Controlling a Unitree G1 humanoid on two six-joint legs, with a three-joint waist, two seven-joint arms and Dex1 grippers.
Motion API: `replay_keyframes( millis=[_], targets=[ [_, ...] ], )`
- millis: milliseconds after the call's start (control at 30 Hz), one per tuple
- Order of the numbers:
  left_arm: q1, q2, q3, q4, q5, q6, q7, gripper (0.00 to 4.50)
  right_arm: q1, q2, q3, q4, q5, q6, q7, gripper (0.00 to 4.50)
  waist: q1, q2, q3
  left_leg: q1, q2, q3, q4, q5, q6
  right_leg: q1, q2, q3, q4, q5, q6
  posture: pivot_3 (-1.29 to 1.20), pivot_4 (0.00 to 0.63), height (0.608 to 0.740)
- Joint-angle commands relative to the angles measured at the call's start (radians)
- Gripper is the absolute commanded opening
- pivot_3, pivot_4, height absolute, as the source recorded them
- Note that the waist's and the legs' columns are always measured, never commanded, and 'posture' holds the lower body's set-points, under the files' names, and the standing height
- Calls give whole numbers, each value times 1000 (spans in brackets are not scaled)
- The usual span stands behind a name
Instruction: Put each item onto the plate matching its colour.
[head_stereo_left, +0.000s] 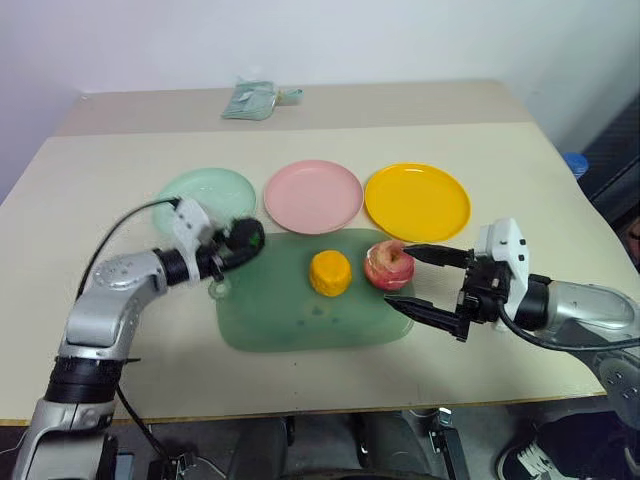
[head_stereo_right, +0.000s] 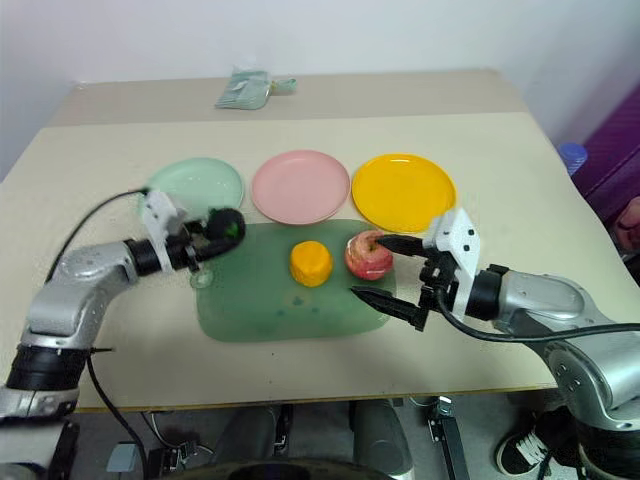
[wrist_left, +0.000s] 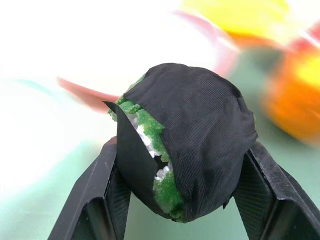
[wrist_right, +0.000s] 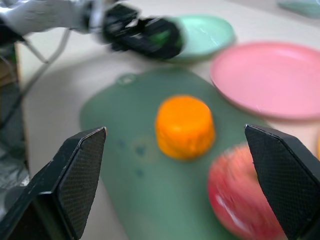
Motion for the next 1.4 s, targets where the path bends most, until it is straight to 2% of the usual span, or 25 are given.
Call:
replay_keyframes(
  millis=[33,133,233,300,400,533,700,833,900,933,1000,1067,1100,1267,1400],
  targets=[
    [-115,-5,17,169,126,-33,174,2700,-68,33,57,-15,-1,-9,-27,4500,1,0,0,0,-1,0,0,0,0,0,0,0,0,0,0,0,150,740],
    [-211,-35,-13,323,180,-14,243,2700,-135,73,145,39,-76,-31,-50,4500,1,-1,0,0,-1,0,1,0,0,0,0,0,0,0,0,0,150,740],
    [-269,-57,-21,405,212,-14,278,3565,-187,107,202,84,-130,-34,-74,4500,1,-1,0,-1,-2,0,1,0,0,-1,-1,0,0,0,0,0,150,740],
    [-277,-56,-14,405,219,-45,279,4455,-218,126,249,92,-166,-28,-91,4500,-2,-1,0,-2,-2,0,1,0,0,-2,-1,0,0,0,0,0,150,740],
    [-251,-49,33,348,174,-91,238,4455,-259,140,327,87,-244,-23,-122,4500,-5,-1,0,-3,-1,0,0,0,0,-5,-1,0,1,0,0,0,150,740],
    [-92,10,92,160,95,-188,80,4455,-298,162,424,95,-320,8,-149,4500,-9,-1,0,-3,0,1,0,1,-1,-6,-1,1,1,0,0,0,150,740],
    [208,93,44,-206,-18,-160,-151,4455,-377,240,495,217,-404,106,-232,4500,-4,-1,0,-3,1,2,-1,1,-2,-6,-3,1,1,0,0,0,150,740],
    [406,123,9,-417,-52,-132,-208,4455,-393,265,520,267,-436,132,-230,4500,4,-1,0,-4,1,0,-1,1,-1,-4,-5,0,0,0,0,0,150,740],
    [476,116,4,-479,-49,-131,-195,4455,-393,280,518,272,-425,152,-218,4500,1,-1,0,-3,1,0,-1,1,-1,-4,-5,0,0,0,0,0,150,740],
    [501,110,9,-500,-53,-125,-184,4492,-395,288,515,271,-422,160,-219,4252,1,-1,0,-3,1,0,-1,1,-1,-3,-5,0,0,0,0,0,150,740],
    [540,100,20,-531,-62,-113,-166,4500,-404,308,500,265,-419,176,-227,3641,-2,-1,0,-2,1,0,-1,1,-1,-3,-3,0,0,0,0,0,150,740],
    [573,94,27,-554,-60,-112,-151,4500,-416,323,473,249,-414,192,-238,2670,-4,-1,0,-1,1,0,-1,0,-1,-3,-3,0,0,0,0,0,150,740],
    [589,90,27,-567,-55,-116,-142,4500,-427,331,443,237,-402,202,-242,2486,-4,-1,0,-1,1,0,-1,0,-1,-3,-3,0,0,0,0,0,150,740],
    [640,72,11,-622,-54,-115,-112,4500,-531,381,230,272,-346,277,-321,2486,-2,-1,0,-2,1,0,-1,0,-1,-3,-3,0,0,0,0,0,150,740],
    [634,49,-16,-604,-45,-138,-109,4500,-622,370,112,501,-424,253,-429,2486,-1,-1,-1,-1,0,1,-1,0,-1,-2,-3,0,0,0,0,0,150,740]
  ],
)
